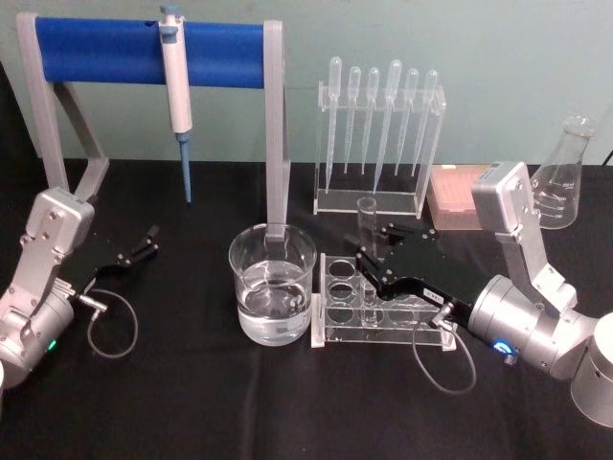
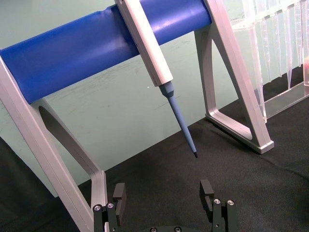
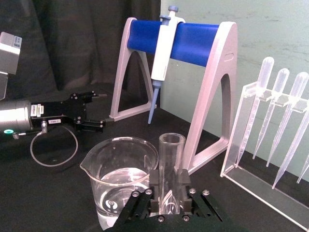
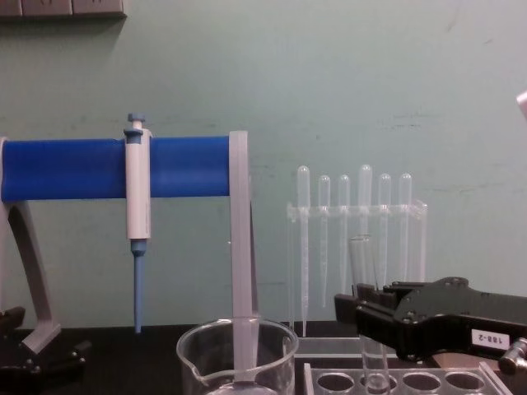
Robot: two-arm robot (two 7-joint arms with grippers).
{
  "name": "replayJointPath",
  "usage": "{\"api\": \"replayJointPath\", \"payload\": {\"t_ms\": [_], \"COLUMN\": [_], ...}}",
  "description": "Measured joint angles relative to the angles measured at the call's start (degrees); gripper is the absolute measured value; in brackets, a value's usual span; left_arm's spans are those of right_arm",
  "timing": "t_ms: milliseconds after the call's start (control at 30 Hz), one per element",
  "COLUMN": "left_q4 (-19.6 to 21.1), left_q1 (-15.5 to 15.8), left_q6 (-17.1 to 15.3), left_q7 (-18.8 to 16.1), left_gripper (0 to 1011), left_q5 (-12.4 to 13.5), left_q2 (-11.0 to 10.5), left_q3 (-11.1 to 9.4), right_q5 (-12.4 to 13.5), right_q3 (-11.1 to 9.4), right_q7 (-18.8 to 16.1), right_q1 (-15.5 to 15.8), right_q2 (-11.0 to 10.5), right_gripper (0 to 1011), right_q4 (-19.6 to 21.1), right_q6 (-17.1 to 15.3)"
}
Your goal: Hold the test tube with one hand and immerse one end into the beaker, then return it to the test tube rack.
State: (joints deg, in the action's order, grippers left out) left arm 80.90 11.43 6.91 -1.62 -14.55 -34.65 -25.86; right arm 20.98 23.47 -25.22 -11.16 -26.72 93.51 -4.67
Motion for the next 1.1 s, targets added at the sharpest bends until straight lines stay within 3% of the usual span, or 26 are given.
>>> {"api": "replayJointPath", "payload": {"t_ms": [367,467,600,633,767,800,900,933,1033,1067,1100], "left_q4": [0.0,0.0,0.0,0.0,0.0,0.0,0.0,0.0,0.0,0.0,0.0], "left_q1": [0.0,0.0,0.0,0.0,0.0,0.0,0.0,0.0,0.0,0.0,0.0], "left_q6": [0.0,0.0,0.0,0.0,0.0,0.0,0.0,0.0,0.0,0.0,0.0], "left_q7": [0.0,0.0,0.0,0.0,0.0,0.0,0.0,0.0,0.0,0.0,0.0], "left_gripper": [1000,1000,1000,1000,1000,1000,1000,1000,1000,1000,1000], "left_q5": [0.0,0.0,0.0,0.0,0.0,0.0,0.0,0.0,0.0,0.0,0.0], "left_q2": [0.0,0.0,0.0,0.0,0.0,0.0,0.0,0.0,0.0,0.0,0.0], "left_q3": [0.0,0.0,0.0,0.0,0.0,0.0,0.0,0.0,0.0,0.0,0.0], "right_q5": [-0.4,-0.3,0.4,0.4,1.0,0.6,-0.7,-2.7,-7.7,-7.7,-9.4], "right_q3": [-0.6,-2.0,-5.6,-5.6,-10.3,-11.6,-12.9,-13.2,-12.7,-12.7,-12.3], "right_q7": [1.1,2.1,3.9,3.9,6.6,7.9,10.5,12.8,17.1,17.1,18.5], "right_q1": [2.3,4.8,9.1,9.1,11.9,12.3,12.5,12.3,10.9,10.9,10.2], "right_q2": [-1.6,-3.3,-5.8,-5.8,-6.4,-6.0,-4.8,-3.7,-1.3,-1.3,-0.4], "right_gripper": [601,726,820,839,954,997,1002,1002,1002,1002,1002], "right_q4": [2.7,5.4,8.9,8.9,8.9,7.9,6.0,4.3,-0.5,-0.5,-2.7], "right_q6": [-2.5,-3.8,-4.5,-4.5,-2.9,-1.9,-0.4,1.2,5.0,5.0,6.5]}}
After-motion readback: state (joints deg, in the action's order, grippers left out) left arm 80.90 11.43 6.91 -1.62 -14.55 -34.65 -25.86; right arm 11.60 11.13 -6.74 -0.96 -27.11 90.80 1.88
